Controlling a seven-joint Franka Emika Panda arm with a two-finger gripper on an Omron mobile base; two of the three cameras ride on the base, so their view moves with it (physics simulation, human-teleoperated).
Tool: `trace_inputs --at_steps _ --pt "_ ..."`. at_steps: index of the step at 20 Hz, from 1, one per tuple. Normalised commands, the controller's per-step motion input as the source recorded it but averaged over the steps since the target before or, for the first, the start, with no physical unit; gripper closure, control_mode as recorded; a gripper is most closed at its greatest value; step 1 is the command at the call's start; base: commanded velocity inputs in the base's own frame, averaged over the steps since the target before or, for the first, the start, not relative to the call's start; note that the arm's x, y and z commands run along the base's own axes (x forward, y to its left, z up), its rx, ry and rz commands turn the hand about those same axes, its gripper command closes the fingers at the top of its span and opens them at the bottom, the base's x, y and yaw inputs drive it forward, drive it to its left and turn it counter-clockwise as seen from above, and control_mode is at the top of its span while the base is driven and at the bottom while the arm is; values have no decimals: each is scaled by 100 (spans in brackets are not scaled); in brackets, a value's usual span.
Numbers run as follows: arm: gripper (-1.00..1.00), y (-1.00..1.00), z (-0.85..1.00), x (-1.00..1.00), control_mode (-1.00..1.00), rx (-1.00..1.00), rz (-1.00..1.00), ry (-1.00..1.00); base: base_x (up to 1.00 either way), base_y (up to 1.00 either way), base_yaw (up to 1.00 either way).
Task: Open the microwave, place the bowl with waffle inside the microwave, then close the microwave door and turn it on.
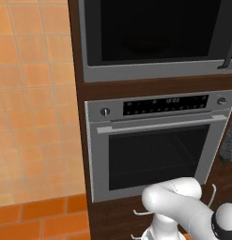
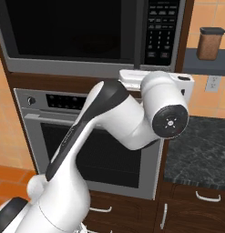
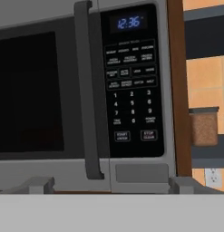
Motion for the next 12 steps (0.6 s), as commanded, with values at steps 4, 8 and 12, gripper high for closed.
trace_inputs --at_steps 4,8,12 --pt "-100 -13 -2 12 -100 0 -6 0 0 0 0" --pt "-100 -3 0 25 -100 -2 -22 0 0 0 0" --pt "-100 -3 1 31 -100 0 -24 0 0 0 0"
